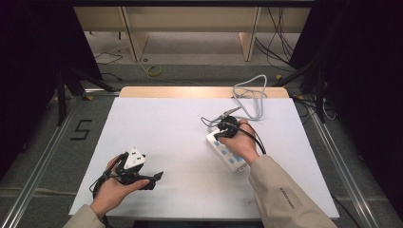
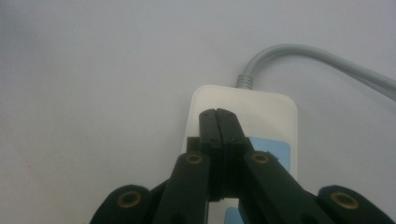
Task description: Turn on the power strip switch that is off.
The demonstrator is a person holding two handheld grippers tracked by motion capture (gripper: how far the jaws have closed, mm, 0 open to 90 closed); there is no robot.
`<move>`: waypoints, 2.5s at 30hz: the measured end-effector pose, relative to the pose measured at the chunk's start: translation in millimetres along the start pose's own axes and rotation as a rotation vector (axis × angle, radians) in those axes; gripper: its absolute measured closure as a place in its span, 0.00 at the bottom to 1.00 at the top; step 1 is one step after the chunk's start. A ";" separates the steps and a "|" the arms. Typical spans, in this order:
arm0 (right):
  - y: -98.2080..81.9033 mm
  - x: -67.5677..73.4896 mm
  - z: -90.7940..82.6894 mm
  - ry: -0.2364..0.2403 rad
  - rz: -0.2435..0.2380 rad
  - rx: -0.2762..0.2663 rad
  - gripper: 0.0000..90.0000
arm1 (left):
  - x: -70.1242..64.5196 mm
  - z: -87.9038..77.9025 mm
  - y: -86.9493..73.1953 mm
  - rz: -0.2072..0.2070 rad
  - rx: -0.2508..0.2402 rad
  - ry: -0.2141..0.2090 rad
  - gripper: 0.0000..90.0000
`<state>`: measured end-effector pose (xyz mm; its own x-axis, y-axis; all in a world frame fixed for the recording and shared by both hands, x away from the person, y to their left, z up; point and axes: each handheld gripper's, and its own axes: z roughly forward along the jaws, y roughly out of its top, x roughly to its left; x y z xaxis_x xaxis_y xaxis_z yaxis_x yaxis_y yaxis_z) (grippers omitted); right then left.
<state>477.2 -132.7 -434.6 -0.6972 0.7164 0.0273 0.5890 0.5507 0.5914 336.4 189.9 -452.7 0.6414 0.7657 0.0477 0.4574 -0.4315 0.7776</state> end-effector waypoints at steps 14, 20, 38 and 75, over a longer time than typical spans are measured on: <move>-0.8 0.3 7.4 0.006 -0.010 0.041 1.00 | -0.1 0.4 0.0 0.002 0.001 -0.001 0.13; -0.4 1.0 8.9 0.007 -0.010 0.046 1.00 | -0.1 0.4 0.1 0.002 0.001 -0.001 0.13; -1.5 5.1 10.0 -0.016 -0.019 0.052 1.00 | -0.6 0.4 0.2 0.001 0.003 -0.001 0.13; -7.3 11.5 11.8 -0.056 -0.010 0.026 1.00 | -0.7 1.0 0.4 0.006 0.011 -0.003 0.13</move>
<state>469.7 -123.4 -448.1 -0.6793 0.7334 -0.0242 0.5931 0.5682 0.5704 336.8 188.7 -453.1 0.6457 0.7619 0.0504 0.4602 -0.4410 0.7706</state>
